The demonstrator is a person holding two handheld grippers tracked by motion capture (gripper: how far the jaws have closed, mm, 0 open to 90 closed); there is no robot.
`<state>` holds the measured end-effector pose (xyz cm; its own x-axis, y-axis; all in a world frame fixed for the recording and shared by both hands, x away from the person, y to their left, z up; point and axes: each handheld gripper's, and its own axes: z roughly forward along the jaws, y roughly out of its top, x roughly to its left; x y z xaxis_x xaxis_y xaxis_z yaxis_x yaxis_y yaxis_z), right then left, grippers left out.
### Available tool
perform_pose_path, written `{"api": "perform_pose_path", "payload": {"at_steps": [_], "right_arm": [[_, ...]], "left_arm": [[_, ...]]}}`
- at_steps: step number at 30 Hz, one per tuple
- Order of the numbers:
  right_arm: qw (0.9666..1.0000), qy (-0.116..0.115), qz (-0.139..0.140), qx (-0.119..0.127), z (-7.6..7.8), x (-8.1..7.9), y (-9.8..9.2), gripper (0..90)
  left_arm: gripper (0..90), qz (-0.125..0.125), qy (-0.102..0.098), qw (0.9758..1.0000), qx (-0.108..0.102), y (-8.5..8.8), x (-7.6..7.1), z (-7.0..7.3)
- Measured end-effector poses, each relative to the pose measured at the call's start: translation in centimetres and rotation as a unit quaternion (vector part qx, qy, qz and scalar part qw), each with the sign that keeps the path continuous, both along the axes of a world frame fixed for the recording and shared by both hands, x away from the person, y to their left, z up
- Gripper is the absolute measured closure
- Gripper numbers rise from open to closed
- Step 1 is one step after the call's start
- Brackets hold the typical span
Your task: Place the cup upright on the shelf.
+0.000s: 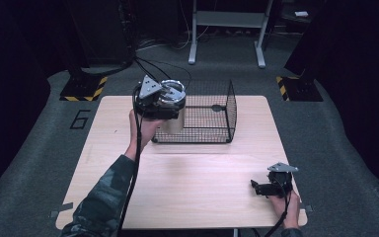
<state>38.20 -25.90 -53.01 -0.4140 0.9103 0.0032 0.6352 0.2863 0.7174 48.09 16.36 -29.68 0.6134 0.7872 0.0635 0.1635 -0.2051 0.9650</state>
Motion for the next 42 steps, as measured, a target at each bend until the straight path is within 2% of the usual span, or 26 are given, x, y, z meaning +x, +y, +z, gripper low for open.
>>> {"api": "perform_pose_path", "payload": {"at_steps": [4, 7, 13, 14, 17, 21, 33, 42], "right_arm": [[1.0, 0.0, 0.0, 0.0, 0.0, 0.0, 0.0, 0.0], [1.0, 0.0, 0.0, 0.0, 0.0, 0.0, 0.0, 0.0], [1.0, 0.0, 0.0, 0.0, 0.0, 0.0, 0.0, 0.0], [1.0, 0.0, 0.0, 0.0, 0.0, 0.0, 0.0, 0.0], [1.0, 0.0, 0.001, 0.0, 0.0, 0.0, 0.0, 0.0], [1.0, 0.0, -0.002, 0.001, 0.0, 0.0, 0.0, 0.0], [1.0, 0.001, -0.004, 0.003, 0.0, 0.0, 0.1, 0.0], [1.0, -0.001, -0.003, 0.002, 0.0, 0.0, 0.0, 0.0]], "left_arm": [[3.9, 0.0, 0.0, 1.0, 0.0, -0.5, 0.9, 0.4], [3.9, 0.002, 0.002, 1.0, -0.007, -0.7, 1.6, 0.4], [3.9, 0.004, 0.009, 0.9999, -0.003, -1.1, 2.7, 0.2], [3.9, 0.007, 0.009, 0.9999, -0.008, -1.3, 3.0, 0.2], [3.9, 0.0, 0.009, 1.0, -0.003, -1.5, 3.6, 0.2], [3.9, 0.004, 0.009, 1.0, -0.002, -2.1, 4.9, 0.1], [3.9, 0.009, 0.004, 0.9999, 0.011, -3.1, 6.8, -0.1], [3.9, 0.019, 0.014, 0.9996, 0.017, -4.1, 8.7, -0.9]]}}
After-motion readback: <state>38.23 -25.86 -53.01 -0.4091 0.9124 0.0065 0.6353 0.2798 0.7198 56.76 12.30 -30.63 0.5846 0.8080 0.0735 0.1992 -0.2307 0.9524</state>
